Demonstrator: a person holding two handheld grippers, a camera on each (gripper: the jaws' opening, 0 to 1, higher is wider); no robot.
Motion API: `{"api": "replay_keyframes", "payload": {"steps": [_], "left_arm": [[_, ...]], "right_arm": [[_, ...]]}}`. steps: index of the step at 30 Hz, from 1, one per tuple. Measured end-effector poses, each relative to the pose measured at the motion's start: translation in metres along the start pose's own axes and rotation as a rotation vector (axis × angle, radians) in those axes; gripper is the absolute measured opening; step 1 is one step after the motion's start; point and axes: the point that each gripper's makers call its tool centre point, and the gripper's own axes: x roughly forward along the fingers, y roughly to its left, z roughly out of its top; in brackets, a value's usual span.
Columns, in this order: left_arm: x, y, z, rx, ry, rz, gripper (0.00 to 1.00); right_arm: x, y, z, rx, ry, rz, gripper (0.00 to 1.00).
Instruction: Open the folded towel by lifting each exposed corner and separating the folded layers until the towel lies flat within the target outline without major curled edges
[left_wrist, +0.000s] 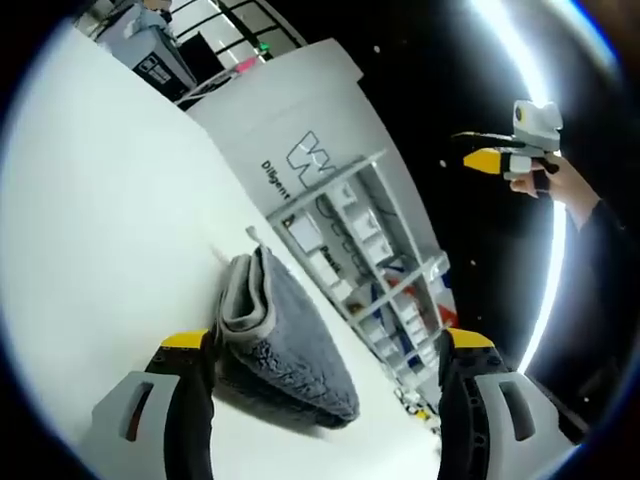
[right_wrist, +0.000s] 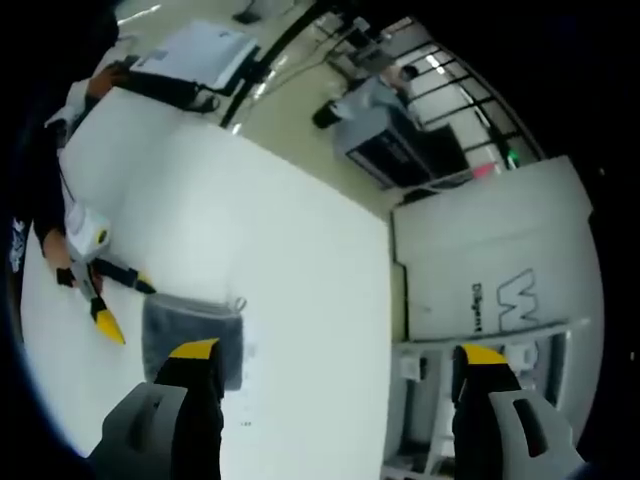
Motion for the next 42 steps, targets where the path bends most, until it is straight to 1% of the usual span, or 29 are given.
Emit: {"api": "replay_keyframes", "payload": {"steps": [1,2,5,7,8,9,10,12,14,16,19,22,23,25,27,29,31,33,35,37,38,40,41,42], "left_arm": [[0.001,0.001,-0.002,0.007,0.008,0.003,0.88],[0.001,0.001,-0.002,0.02,0.009,0.004,0.86],[0.005,0.0,0.007,0.148,-0.023,-0.011,0.8],[0.008,0.004,0.007,0.21,-0.03,-0.013,0.75],[0.01,0.008,0.003,0.186,-0.004,0.001,0.72],[0.011,0.011,0.0,0.149,0.007,0.006,0.71],[0.011,0.011,0.001,0.151,0.003,0.004,0.7],[0.011,0.01,0.001,0.182,0.003,0.004,0.69],[0.011,0.012,0.001,0.182,0.008,0.01,0.66],[0.011,0.013,0.001,0.182,0.012,0.013,0.64],[0.01,0.015,0.001,0.177,0.019,0.026,0.63],[0.005,0.015,-0.004,0.153,0.042,0.062,0.64],[0.003,0.014,-0.007,0.156,0.057,0.073,0.64],[0.001,0.014,-0.008,0.189,0.059,0.089,0.63],[0.002,0.011,-0.007,0.19,0.048,0.074,0.6],[0.004,0.011,-0.003,0.175,0.038,0.066,0.58],[0.007,0.009,-0.002,0.172,0.033,0.042,0.52],[0.008,0.01,-0.001,0.168,0.038,0.036,0.47],[0.01,0.007,0.0,0.177,0.029,0.018,0.47],[0.012,0.007,0.0,0.193,0.036,0.022,0.47],[0.012,0.007,0.0,0.195,0.037,0.025,0.47],[0.013,0.008,-0.001,0.212,0.04,0.043,0.47],[0.012,0.013,-0.002,0.248,0.055,0.079,0.47],[0.012,0.012,-0.002,0.253,0.053,0.079,0.5]], "right_arm": [[0.001,0.001,0.0,-0.001,0.001,0.001,0.95],[0.002,0.007,-0.002,-0.004,0.003,0.003,0.95],[0.011,0.015,-0.006,-0.004,0.012,0.01,0.93],[0.017,0.022,-0.01,-0.003,0.027,0.014,0.93],[0.02,0.025,-0.011,-0.004,0.032,0.016,0.93],[0.024,0.028,-0.012,-0.003,0.037,0.019,0.93],[0.025,0.029,-0.012,-0.002,0.037,0.021,0.93],[0.032,0.031,-0.009,0.001,0.032,0.02,0.93],[0.037,0.03,-0.007,0.003,0.021,0.014,0.91],[0.041,0.034,-0.005,0.011,0.013,0.022,0.91],[0.05,0.041,-0.009,0.001,0.028,0.029,0.91],[0.054,0.044,-0.013,-0.004,0.036,0.038,0.91],[0.054,0.044,-0.014,-0.003,0.035,0.04,0.91],[0.055,0.044,-0.016,-0.001,0.037,0.042,0.91],[0.056,0.044,-0.019,0.001,0.043,0.044,0.91],[0.056,0.043,-0.02,0.002,0.047,0.044,0.91],[0.058,0.045,-0.021,0.005,0.048,0.047,0.91],[0.061,0.047,-0.021,0.007,0.047,0.053,0.91],[0.067,0.053,-0.021,0.007,0.059,0.061,0.92],[0.07,0.055,-0.02,0.007,0.061,0.064,0.91],[0.074,0.06,-0.017,0.008,0.055,0.079,0.91],[0.079,0.065,-0.014,0.011,0.056,0.09,0.91],[0.083,0.067,-0.013,0.018,0.059,0.093,0.91],[0.087,0.069,-0.013,0.032,0.065,0.097,0.92]]}}
